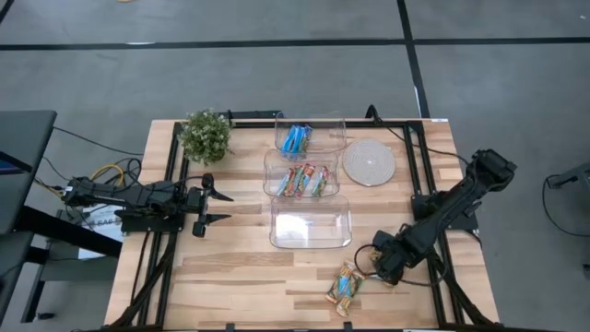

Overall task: Pick and place Granola Bars by type
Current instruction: Put the yellow granola bar into the bottom transparent bin

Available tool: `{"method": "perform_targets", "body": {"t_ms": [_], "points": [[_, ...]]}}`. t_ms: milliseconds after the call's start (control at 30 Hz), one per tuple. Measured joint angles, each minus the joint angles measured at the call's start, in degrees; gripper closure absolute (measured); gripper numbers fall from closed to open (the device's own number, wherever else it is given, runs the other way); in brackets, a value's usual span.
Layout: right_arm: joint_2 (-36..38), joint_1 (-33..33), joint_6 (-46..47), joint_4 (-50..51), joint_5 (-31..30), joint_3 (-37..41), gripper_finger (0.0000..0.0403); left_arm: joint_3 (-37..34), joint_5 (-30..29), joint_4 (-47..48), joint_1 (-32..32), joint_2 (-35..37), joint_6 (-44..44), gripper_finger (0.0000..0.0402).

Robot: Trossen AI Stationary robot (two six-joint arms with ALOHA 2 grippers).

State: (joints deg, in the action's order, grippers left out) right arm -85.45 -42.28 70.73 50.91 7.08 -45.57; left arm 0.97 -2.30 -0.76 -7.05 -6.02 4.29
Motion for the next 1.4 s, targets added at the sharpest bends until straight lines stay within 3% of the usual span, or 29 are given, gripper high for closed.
{"method": "perform_targets", "body": {"t_ms": [233,400,933,1400], "points": [[-6.7,0.3,-3.7,-3.8,1.0,-0.1,0.0175,0.0,0.0,0.0,0.0,0.0,0.0,0.0182],[-7.4,1.2,-3.9,-4.1,1.3,-0.2,0.0186,0.0,0.0,0.0,0.0,0.0,0.0,0.0182],[-7.4,1.9,0.0,-5.3,0.5,-0.2,0.0331,0.0,0.0,0.0,0.0,0.0,0.0,0.0182],[3.3,1.9,10.1,-5.1,-4.9,0.1,0.0340,0.0,0.0,0.0,0.0,0.0,0.0,0.0182]]}}
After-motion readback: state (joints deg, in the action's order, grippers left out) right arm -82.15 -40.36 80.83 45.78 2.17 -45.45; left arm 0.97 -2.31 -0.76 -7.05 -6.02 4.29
